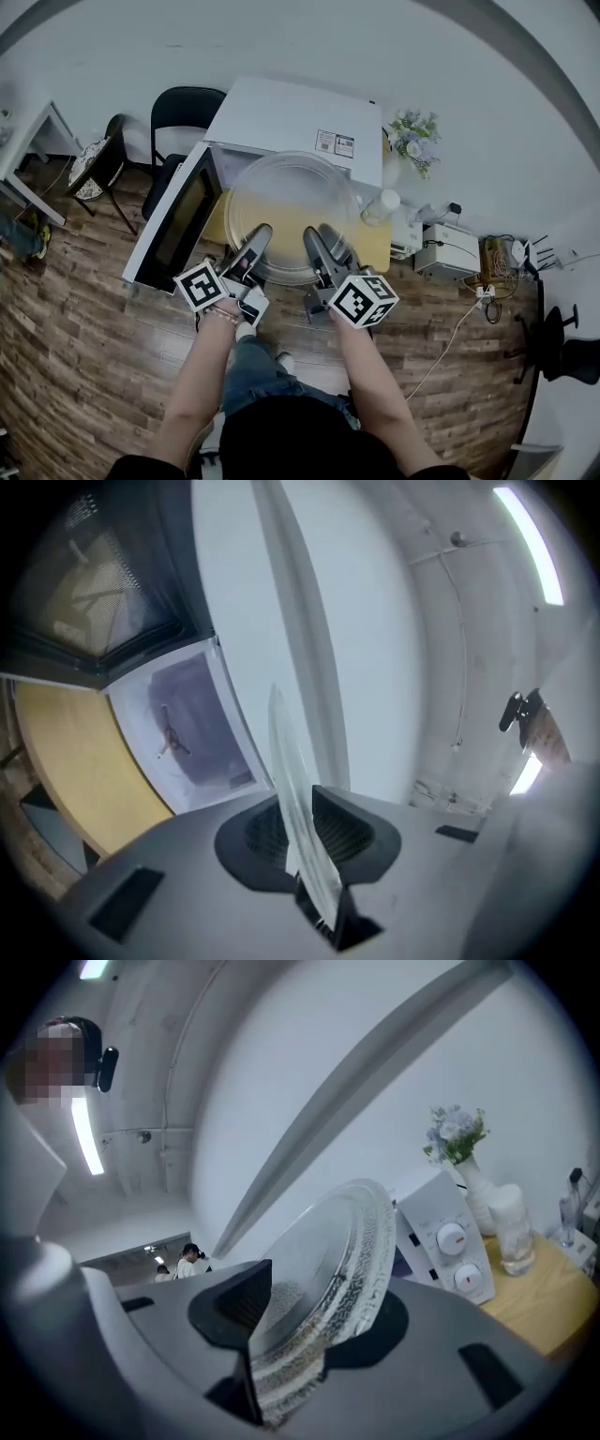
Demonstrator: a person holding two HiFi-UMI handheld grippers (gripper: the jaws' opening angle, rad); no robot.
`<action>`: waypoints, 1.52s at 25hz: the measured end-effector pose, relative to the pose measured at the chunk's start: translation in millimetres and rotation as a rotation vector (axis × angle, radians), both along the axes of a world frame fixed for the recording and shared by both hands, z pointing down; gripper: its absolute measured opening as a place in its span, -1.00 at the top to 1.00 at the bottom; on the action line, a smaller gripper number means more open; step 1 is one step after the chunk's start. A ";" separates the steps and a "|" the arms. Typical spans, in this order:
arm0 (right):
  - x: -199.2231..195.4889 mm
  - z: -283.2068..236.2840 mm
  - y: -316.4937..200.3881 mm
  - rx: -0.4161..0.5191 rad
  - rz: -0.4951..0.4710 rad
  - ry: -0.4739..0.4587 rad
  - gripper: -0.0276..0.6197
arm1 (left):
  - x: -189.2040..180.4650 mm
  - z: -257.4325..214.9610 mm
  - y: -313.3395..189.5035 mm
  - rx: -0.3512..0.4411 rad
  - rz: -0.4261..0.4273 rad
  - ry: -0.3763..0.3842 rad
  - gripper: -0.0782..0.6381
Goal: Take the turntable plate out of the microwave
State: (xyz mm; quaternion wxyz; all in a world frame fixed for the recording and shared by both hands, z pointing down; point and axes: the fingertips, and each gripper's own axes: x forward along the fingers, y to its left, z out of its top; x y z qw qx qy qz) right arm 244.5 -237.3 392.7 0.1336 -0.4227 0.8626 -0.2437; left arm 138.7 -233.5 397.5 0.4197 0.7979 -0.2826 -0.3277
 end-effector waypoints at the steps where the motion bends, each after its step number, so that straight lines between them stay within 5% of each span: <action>1: 0.1 -8.0 -1.4 0.022 -0.003 0.013 0.34 | 0.5 -6.7 -1.3 0.018 -0.006 -0.007 0.66; 7: -8.6 -44.7 -26.2 0.097 0.004 0.065 0.34 | -6.7 -37.2 -27.7 0.078 -0.015 -0.018 0.64; 22: 1.1 -110.3 -86.3 0.255 0.088 0.008 0.34 | 3.8 -112.5 -97.9 0.285 0.050 -0.180 0.57; 38: 37.6 -169.5 -100.2 0.383 0.050 -0.025 0.32 | 42.3 -175.5 -107.2 0.473 -0.008 -0.295 0.53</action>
